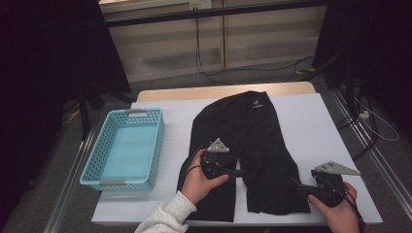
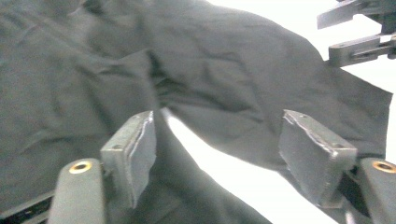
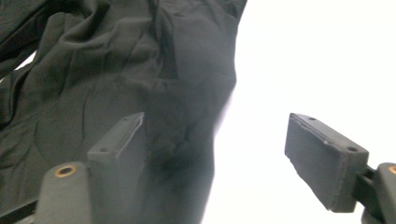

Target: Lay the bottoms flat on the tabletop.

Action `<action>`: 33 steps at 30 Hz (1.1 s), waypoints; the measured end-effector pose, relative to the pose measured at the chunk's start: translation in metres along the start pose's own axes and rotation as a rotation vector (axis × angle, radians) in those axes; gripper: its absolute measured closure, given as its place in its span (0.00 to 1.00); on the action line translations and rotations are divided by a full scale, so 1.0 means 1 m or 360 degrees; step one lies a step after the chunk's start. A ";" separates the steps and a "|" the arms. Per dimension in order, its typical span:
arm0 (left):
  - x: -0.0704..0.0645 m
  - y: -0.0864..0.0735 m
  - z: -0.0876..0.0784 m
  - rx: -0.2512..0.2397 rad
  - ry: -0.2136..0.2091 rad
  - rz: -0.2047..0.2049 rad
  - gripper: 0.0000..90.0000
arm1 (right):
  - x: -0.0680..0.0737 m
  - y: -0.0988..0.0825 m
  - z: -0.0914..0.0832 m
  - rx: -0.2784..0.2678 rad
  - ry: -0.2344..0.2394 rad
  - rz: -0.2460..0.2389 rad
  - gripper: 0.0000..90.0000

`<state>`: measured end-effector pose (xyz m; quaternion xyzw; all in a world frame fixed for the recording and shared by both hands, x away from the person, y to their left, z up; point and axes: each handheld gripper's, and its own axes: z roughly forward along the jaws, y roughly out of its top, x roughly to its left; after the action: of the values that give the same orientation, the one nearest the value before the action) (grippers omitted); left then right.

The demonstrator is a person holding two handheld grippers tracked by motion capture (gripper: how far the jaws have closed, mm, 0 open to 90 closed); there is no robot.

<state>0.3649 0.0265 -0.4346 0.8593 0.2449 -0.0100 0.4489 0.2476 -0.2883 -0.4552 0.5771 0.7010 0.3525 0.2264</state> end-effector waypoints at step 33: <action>-0.017 -0.012 0.036 0.0183 -0.0052 0.0024 0.84 | 0.006 -0.011 -0.004 0.0117 0.0132 -0.0077 0.93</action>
<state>0.3521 -0.0021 -0.4615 0.8852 0.2301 -0.0346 0.4027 0.2359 -0.2844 -0.4603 0.5527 0.7360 0.3446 0.1844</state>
